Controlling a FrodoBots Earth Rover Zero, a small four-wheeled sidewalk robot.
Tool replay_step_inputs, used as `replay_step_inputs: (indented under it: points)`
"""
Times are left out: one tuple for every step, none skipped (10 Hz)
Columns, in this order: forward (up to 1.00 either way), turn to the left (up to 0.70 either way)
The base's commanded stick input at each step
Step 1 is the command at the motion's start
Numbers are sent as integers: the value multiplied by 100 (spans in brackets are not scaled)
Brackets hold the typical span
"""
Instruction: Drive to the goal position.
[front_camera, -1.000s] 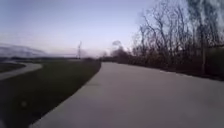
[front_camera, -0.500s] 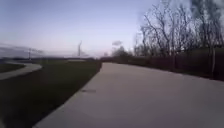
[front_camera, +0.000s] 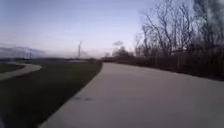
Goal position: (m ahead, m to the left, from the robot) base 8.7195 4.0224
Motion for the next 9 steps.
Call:
replay_step_inputs:
  points:
    - [100,0]
    - [100,0]
    - [100,0]
    - [100,0]
    - [100,0]
    - [100,0]
    - [100,0]
    - [100,0]
    - [100,0]
